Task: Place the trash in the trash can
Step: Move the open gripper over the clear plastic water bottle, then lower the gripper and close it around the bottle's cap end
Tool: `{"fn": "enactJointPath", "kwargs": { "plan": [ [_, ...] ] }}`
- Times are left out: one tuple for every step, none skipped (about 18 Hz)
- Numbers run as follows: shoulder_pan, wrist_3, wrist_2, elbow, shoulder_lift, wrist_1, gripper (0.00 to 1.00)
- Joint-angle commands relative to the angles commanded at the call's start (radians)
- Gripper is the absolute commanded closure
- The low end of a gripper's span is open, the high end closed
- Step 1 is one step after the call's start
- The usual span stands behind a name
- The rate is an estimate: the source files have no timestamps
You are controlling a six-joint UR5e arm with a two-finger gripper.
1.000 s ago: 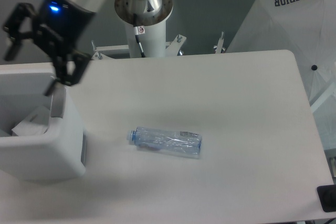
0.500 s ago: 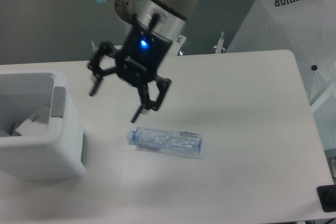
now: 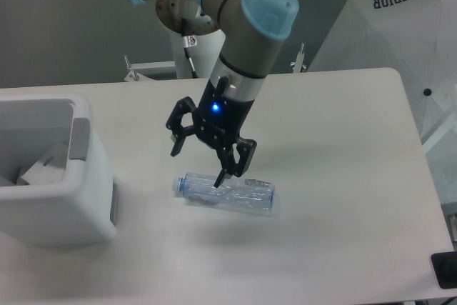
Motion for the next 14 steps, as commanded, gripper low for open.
{"fn": "enactJointPath", "kwargs": {
  "plan": [
    [-0.005,0.02,0.014,-0.021,-0.002,0.0,0.0],
    [-0.015,0.045,0.035,-0.044,-0.003,0.0,0.01],
    [-0.026,0.072,0.069,-0.061,-0.005,0.0,0.01],
    [-0.038,0.095,0.107,-0.077,-0.006,0.0,0.02],
    [-0.057,0.108,0.145,-0.086,-0.017,0.0,0.03],
    [-0.073,0.109,0.179,-0.091,-0.028,0.0,0.07],
    [-0.083,0.109,0.21,-0.092,-0.041,0.0,0.08],
    [-0.1,0.109,0.234,-0.089,-0.058,0.002,0.07],
    [-0.11,0.111,0.261,-0.088,-0.071,0.002,0.07],
    [-0.12,0.111,0.287,-0.086,-0.081,0.002,0.06],
    [-0.136,0.112,0.311,-0.082,-0.092,0.002,0.04],
    [-0.146,0.112,0.336,-0.078,-0.1,0.002,0.02],
    [-0.152,0.121,0.36,-0.077,-0.112,0.002,0.01],
    [-0.164,0.128,0.383,-0.075,-0.124,0.002,0.01]
  ]
}}
